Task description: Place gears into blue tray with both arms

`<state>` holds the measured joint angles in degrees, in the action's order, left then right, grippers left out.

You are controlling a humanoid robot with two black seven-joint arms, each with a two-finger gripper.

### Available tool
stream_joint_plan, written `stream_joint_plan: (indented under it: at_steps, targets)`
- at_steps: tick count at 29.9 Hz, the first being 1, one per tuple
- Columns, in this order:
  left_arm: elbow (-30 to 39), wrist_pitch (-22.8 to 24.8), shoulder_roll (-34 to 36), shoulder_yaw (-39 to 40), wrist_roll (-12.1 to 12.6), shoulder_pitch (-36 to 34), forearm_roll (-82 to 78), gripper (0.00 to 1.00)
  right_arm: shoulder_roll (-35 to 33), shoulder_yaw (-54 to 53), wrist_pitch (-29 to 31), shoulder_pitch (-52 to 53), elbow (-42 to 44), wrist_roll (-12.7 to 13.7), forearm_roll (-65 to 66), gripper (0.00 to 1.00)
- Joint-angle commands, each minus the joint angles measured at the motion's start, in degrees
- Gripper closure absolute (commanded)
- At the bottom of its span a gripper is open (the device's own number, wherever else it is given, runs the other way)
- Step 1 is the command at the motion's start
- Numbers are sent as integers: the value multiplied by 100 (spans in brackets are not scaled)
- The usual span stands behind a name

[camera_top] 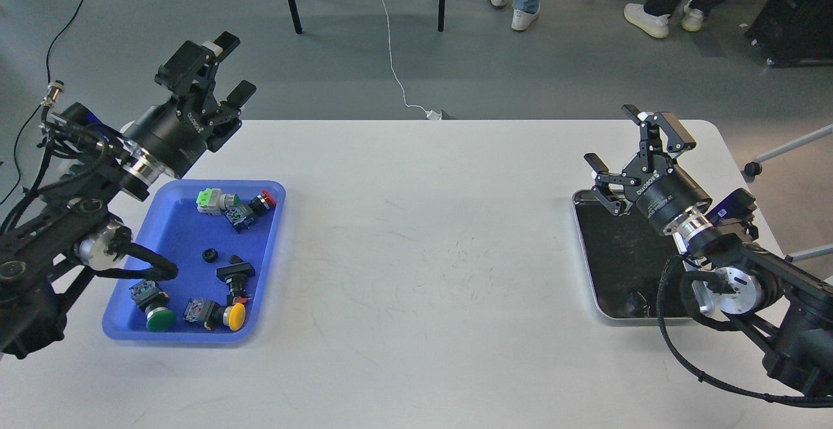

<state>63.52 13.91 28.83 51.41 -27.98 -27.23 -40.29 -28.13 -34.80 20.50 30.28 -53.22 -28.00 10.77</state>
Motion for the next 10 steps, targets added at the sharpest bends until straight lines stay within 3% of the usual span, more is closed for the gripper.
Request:
stream_joint_plan:
  at_steps: [1,10]
  targets:
    - [-6,76,-719,772,143,613,48,1,44,-35,15,-40,-31,0,-22,1]
    - [-41,428,-1266,949,302,1282,39,1,167,-35,50,-171,-40,0,-22,1]
